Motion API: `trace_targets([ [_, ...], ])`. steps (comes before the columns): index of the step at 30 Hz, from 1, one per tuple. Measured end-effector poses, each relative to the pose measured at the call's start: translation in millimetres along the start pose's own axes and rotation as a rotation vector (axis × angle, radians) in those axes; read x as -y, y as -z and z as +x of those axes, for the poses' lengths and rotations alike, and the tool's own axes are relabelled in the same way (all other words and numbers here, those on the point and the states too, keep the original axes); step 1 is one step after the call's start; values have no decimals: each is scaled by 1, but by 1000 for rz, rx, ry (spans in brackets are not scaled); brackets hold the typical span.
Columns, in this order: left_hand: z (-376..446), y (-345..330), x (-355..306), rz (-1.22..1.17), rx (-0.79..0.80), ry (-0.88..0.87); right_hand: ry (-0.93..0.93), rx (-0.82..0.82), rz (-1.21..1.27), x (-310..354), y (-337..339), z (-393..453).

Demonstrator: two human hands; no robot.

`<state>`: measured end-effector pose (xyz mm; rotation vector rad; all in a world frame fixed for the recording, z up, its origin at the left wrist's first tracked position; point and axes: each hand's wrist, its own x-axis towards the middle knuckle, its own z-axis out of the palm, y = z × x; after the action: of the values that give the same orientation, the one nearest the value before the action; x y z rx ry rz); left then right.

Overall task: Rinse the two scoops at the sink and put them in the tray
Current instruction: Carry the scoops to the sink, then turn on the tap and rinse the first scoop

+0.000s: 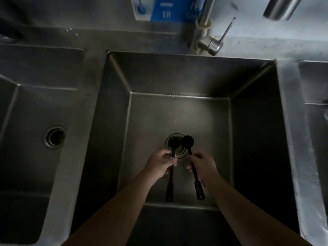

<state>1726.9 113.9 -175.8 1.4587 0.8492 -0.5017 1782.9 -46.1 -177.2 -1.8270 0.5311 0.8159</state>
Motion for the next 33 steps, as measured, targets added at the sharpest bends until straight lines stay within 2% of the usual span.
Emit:
trace_targets([
  [7,52,-9,36,62,-124,48,-40,-25,16,-52,-15,44],
  [14,75,1,68,151,-187,126,-84,-87,-89,-92,0,84],
  [21,75,-3,69,256,-338,158,-14,-127,-277,-87,6,92],
  [24,59,0,49,365,-379,155,59,-103,-468,-67,15,81],
  [26,46,3,27,404,-397,90,51,-120,-543,-43,28,71],
  [29,34,7,-22,440,-386,-65,68,-155,-493,14,48,57],
  [33,25,7,-120,377,-362,-296,266,-228,-358,126,68,34],
])
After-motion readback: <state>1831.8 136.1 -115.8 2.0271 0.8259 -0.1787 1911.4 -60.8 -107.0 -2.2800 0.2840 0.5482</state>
